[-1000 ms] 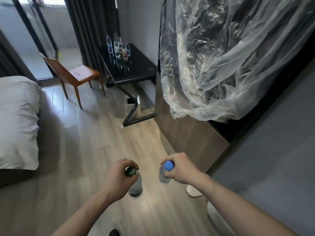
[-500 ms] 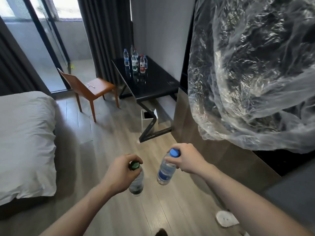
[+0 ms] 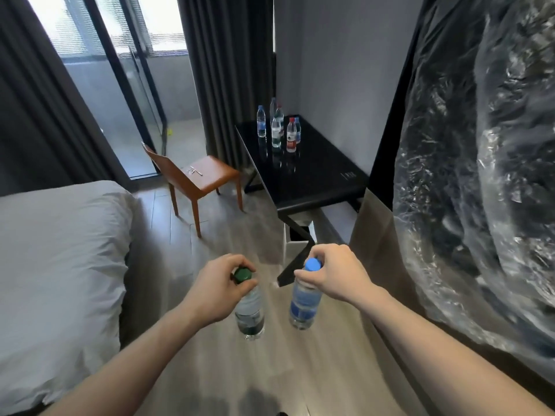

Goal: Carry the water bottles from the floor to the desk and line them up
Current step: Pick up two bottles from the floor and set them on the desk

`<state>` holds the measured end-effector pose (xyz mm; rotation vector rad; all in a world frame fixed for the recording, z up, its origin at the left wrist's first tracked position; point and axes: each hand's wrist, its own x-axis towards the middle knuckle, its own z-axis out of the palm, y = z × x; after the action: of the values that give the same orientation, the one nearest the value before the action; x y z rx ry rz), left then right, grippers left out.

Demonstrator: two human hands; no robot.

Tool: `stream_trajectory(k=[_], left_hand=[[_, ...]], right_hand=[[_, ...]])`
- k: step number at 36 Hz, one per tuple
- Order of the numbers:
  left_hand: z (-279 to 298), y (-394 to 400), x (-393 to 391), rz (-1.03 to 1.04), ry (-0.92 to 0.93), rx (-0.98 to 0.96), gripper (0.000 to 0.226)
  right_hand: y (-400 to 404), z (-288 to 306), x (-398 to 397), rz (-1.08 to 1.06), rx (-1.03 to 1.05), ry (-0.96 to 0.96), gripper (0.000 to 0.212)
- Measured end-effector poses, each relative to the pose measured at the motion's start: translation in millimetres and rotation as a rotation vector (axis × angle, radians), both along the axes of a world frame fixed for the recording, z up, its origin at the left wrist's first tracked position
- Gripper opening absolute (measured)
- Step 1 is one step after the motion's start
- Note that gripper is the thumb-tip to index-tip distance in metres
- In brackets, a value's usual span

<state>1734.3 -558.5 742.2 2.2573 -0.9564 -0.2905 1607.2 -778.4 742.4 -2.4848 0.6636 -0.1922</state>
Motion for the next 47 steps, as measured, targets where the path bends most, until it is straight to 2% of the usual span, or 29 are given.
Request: stream_trajectory(k=[5,11,22,29,38,47], left_hand=[[8.9,-29.4,56.0,0.058,-0.045,0.000,0.015],[13.3,-54.4,117.8,0.130,-0.016,-0.008,0.017],[10.6,-91.5,245.2,0.223,0.035,-0.035,0.015],[4.8,-105.8,353.1,0.169,0.003,-0.041,0.018],[5.5,-130.3,496.8,0.040,0.063,-0.067,0.020],[2.1,-181.8,619.5,0.035,0.058,-0.069,0.018]], right_hand=[[-29.1,14.5,64.5,0.018,-0.072,-0.004,0.036],[-55.9,22.0,129.5,0.040,-0.087,0.010,0.034],[-89.1,25.1,251.6,0.006,0.089,0.009,0.031],[-97.5,28.3,356.5,-0.029,0.130,0.058,0.023],[-114.7,21.8,480.2,-0.137,0.261,-0.007,0.010],[-159.9,18.4,586.2,-0.199,0.414,0.005,0.005]])
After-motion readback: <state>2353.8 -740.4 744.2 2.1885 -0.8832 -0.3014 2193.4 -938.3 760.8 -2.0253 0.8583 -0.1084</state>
